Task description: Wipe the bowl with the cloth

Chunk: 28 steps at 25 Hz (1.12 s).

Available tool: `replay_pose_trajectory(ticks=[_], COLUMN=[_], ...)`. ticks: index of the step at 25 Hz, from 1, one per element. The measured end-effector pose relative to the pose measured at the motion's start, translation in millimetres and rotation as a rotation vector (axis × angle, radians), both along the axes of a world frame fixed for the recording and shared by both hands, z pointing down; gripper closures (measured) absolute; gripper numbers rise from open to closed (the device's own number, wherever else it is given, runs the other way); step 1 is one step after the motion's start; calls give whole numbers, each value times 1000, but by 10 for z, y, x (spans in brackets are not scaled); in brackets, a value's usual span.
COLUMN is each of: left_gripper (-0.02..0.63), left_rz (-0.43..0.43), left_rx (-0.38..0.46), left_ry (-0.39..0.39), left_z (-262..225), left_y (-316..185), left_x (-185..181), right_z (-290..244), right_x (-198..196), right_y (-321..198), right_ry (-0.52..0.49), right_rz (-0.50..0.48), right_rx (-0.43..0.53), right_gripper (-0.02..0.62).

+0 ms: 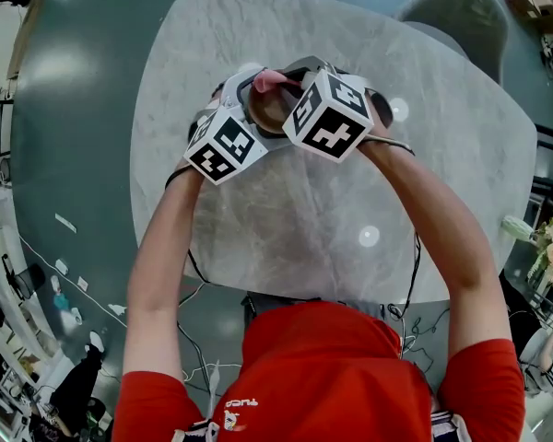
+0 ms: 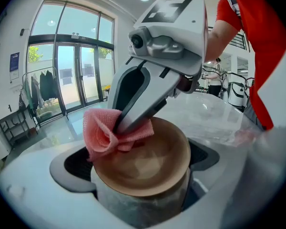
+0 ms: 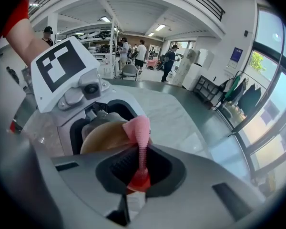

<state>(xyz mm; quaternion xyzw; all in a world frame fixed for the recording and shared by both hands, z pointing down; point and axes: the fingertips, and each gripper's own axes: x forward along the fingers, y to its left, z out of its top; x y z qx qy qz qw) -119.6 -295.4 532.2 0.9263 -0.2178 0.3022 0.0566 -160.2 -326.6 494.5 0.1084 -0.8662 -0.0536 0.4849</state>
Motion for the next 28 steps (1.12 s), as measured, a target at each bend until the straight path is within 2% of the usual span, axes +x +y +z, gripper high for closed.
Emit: replay_pose_trajectory(ticks=[4, 9, 18, 22, 28], left_gripper=[23, 23, 23, 23, 23], left_rz=[-1, -2, 0, 3, 5], left_rx=[0, -5, -6, -7, -6], left_ry=[1, 3, 1, -2, 0], left_z=[12, -1, 1, 12, -7], left_y=[-1, 4, -1, 2, 14], left_x=[-7, -1, -1, 16, 5], right_z=[-1, -9, 59, 129, 134], right_x=[173, 276, -11, -140, -170], right_y=[39, 290, 674, 578, 274], right_ry=[35, 86, 110, 119, 149], right_rz=[-15, -102, -276, -281, -210], right_rx=[-11, -55, -130, -87, 10], right_gripper=[575, 574, 574, 574, 574])
